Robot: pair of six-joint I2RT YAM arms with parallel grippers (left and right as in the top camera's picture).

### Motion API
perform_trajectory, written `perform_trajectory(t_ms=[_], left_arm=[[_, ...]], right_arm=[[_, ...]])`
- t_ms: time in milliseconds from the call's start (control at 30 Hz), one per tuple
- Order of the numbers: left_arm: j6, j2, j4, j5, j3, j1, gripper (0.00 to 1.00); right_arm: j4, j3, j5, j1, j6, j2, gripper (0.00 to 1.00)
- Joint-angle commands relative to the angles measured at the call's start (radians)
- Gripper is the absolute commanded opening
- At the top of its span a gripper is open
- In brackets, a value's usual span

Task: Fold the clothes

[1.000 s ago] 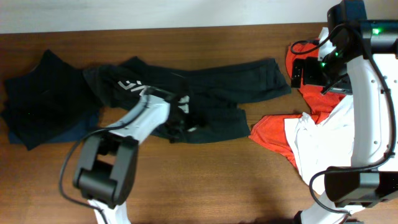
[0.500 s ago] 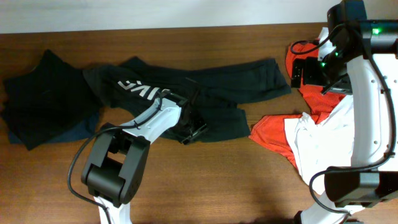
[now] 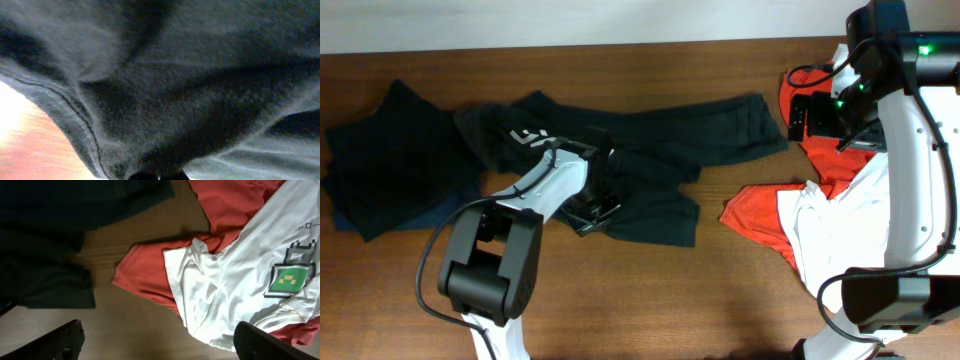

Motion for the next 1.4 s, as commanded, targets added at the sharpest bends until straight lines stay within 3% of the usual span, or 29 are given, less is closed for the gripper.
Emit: perform_trajectory(t_ms=[0, 33, 133, 167, 400, 500, 533, 567, 633, 900, 1000, 1167, 1267, 1367], left_arm=[[0.129, 0.019, -0.089, -0.151, -0.011, 0.088, 0.00], [0.156, 0.010, -0.115, -0.190, -0.011, 0.119, 0.00], [0.226, -0.038, -0.155, -0.237, -0.011, 0.213, 0.00], [0.230, -0.067, -0.157, -0.235, -0.011, 0.254, 0.00], [0.308, -0.141, -0.158, -0.234, -0.011, 0.387, 0.00], [0.312, -0.141, -0.159, -0.233, -0.011, 0.415, 0.00], [0.313, -0.141, -0.161, -0.233, -0.011, 0.422, 0.00], [0.337, -0.141, -0.161, -0.233, -0.011, 0.424, 0.00], [0.338, -0.140, -0.164, -0.233, -0.011, 0.423, 0.00], [0.338, -0.140, -0.164, -0.233, -0.011, 0.423, 0.00], [0.338, -0.140, -0.164, -0.233, -0.011, 0.423, 0.00], [0.338, -0.140, -0.164, -0.233, -0.011, 0.423, 0.00], [0.338, -0.140, -0.164, -0.233, -0.011, 0.423, 0.00], [0.338, -0.140, -0.164, -0.233, -0.011, 0.423, 0.00]], right_arm=[[-0.006, -0.002, 0.016, -0.007, 0.004, 0.005, 0.99], [-0.006, -0.010, 0.015, -0.007, 0.004, 0.005, 0.97], [0.016, -0.082, 0.015, -0.006, 0.004, 0.005, 0.69], [0.038, -0.131, 0.011, -0.006, 0.004, 0.005, 0.65], [0.247, -0.452, -0.142, -0.005, 0.003, 0.005, 0.57], [0.391, -0.616, -0.267, -0.005, -0.073, 0.005, 0.54], [0.449, -0.674, -0.322, -0.005, -0.105, 0.005, 0.48], [0.524, -0.743, -0.378, -0.005, -0.130, 0.005, 0.26], [0.590, -0.802, -0.394, -0.005, -0.127, 0.005, 0.04], [0.891, -1.045, -0.353, -0.006, -0.123, 0.005, 0.04], [0.870, -1.074, -0.189, -0.007, -0.074, 0.005, 0.04], [0.760, -1.098, 0.132, -0.047, 0.150, 0.005, 0.04], [0.658, -1.098, 0.296, -0.146, 0.335, 0.005, 0.04], [0.616, -1.098, 0.298, -0.299, 0.383, 0.005, 0.04]])
